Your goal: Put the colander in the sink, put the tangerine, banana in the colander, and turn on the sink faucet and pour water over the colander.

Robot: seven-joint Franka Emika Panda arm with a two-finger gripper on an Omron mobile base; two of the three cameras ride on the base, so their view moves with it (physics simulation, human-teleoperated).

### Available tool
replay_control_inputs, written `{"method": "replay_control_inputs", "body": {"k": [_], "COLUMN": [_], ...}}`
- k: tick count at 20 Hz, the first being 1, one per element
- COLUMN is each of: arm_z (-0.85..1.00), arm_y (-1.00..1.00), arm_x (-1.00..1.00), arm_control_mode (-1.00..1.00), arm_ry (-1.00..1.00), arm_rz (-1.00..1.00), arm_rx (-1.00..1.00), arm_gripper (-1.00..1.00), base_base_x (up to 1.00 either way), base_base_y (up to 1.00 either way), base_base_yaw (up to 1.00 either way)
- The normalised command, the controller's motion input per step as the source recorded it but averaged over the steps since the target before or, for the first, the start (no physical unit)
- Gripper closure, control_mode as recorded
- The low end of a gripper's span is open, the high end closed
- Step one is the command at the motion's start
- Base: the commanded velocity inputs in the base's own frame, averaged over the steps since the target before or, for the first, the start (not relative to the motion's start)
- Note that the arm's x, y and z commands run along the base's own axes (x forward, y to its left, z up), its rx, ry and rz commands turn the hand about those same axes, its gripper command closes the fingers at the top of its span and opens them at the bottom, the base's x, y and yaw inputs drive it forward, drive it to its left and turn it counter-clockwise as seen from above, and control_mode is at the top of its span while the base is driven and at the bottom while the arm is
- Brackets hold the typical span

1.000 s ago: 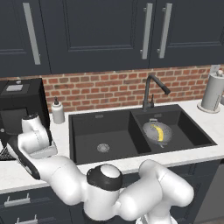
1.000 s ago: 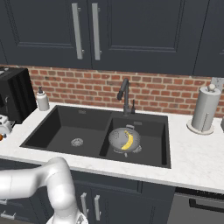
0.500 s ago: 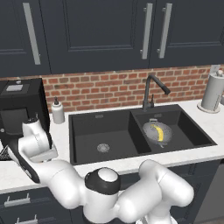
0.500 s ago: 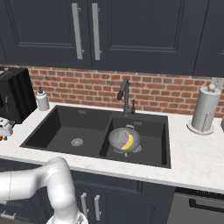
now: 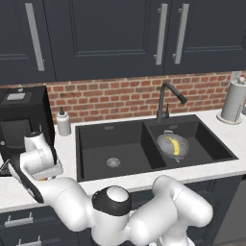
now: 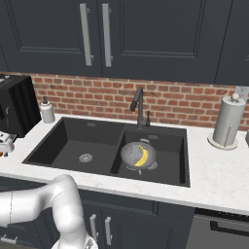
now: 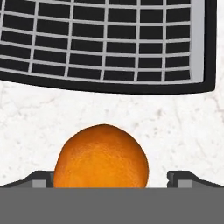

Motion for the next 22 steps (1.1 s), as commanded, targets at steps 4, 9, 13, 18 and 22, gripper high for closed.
{"method": "replay_control_inputs", "body": {"k": [4, 9, 13, 18, 22], "arm_z": [-0.15, -0.03, 0.0, 0.13, 0.59], "arm_y": [0.03, 0.02, 0.0, -0.05, -0.42], "arm_x": [0.0, 0.0, 0.0, -0.03, -0.18], "arm_control_mode": [-1.0, -1.0, -1.0, -1.0, -1.0], "arm_ry": [0.0, 0.0, -0.01, 0.0, 0.0], "arm_rz": [0.0, 0.0, 0.0, 0.0, -0.01], "arm_rx": [0.0, 0.0, 0.0, 0.0, 0.0], "arm_gripper": [1.0, 1.0, 1.0, 1.0, 1.0], "base_base_x": [0.0, 0.0, 0.0, 0.0, 0.0], "base_base_y": [0.0, 0.0, 0.0, 0.0, 0.0], "base_base_yaw": [0.0, 0.0, 0.0, 0.0, 0.0]}}
